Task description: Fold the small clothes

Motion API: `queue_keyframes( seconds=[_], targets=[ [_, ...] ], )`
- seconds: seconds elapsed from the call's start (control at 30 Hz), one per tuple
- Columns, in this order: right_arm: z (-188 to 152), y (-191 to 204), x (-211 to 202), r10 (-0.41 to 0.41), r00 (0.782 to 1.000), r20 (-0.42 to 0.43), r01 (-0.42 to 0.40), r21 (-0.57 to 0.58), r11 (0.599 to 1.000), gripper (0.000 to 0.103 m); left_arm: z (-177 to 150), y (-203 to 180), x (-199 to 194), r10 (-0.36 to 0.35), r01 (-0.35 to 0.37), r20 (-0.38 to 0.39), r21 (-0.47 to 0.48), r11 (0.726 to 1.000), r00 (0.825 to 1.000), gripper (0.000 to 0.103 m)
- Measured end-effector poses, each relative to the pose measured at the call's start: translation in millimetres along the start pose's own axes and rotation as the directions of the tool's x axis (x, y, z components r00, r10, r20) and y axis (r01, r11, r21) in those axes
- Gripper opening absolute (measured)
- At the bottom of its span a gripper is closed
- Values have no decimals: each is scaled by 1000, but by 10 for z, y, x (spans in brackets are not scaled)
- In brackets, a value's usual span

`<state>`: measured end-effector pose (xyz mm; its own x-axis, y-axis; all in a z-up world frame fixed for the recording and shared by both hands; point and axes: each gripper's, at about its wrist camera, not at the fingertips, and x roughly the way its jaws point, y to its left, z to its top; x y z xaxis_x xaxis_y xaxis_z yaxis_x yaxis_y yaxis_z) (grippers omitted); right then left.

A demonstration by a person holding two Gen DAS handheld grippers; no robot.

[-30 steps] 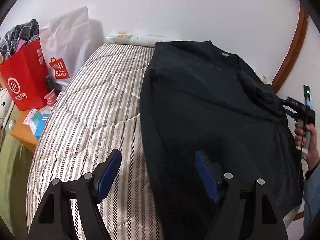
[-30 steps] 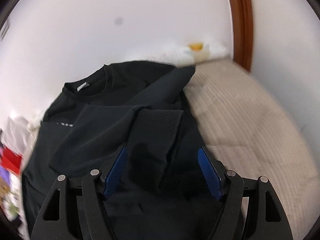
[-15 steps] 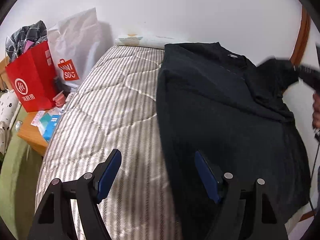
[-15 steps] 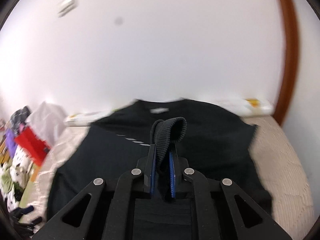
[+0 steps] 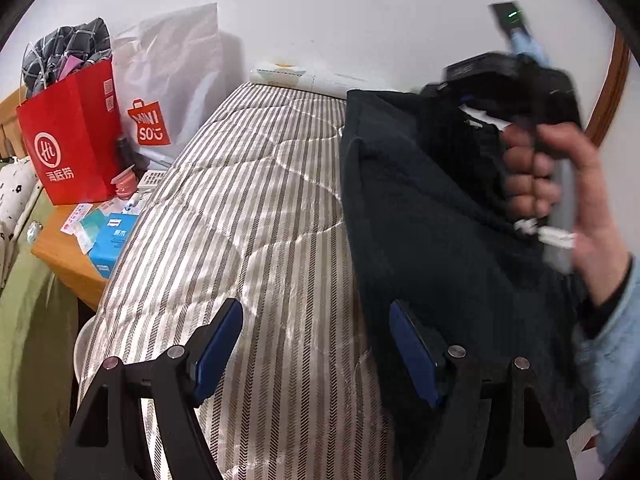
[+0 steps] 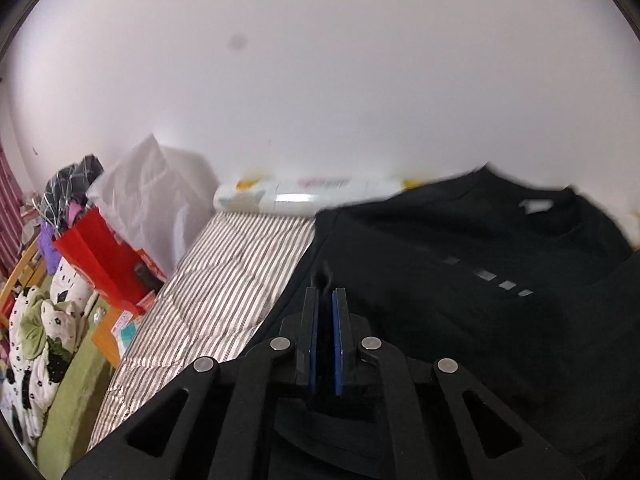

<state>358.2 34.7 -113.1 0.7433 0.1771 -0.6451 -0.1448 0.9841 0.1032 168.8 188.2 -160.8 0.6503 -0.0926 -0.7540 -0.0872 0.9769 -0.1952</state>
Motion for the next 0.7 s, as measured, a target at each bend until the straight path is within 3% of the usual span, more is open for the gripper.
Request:
queue_keyframes(
  seconds=[0.07, 0.13, 0.2, 0.3, 0.37, 0.47, 0.57, 0.7],
  targets=[
    [-47, -37, -10, 53, 999, -10, -53, 7, 999, 11, 56, -25, -15, 0, 0, 11, 11, 1000, 1000, 74],
    [-103, -127, -141, 40, 999, 4, -40, -12, 999, 24, 123, -66, -33, -1, 1, 27, 21, 1000, 1000, 74],
    [-173, -304, -329, -15, 1000, 25, 16, -44, 999, 35, 219, -120, -29, -20, 19, 39, 23, 1000, 999, 74],
    [-280, -768, -632, -134, 991, 18, 135, -49, 990, 35, 428, -246, 54, -63, 62, 54, 23, 998, 997, 74],
    [-405, -1139, -832, -221, 975, 8, 221, -33, 975, 35, 572, -342, 167, -95, 94, 47, 22, 995, 994, 73],
    [-647, -1789, -1128, -369, 929, -28, 369, -13, 929, 35, 769, -493, 378, -136, 136, 23, 18, 991, 990, 72],
    [-884, -2325, -1330, -444, 893, -69, 446, 10, 895, 35, 926, -640, 572, -131, 131, 17, 35, 991, 991, 70],
    [-1106, -2784, -1443, -485, 868, -111, 492, 45, 870, 35, 1176, -810, 864, -119, 117, 47, 52, 992, 992, 67]
  ],
)
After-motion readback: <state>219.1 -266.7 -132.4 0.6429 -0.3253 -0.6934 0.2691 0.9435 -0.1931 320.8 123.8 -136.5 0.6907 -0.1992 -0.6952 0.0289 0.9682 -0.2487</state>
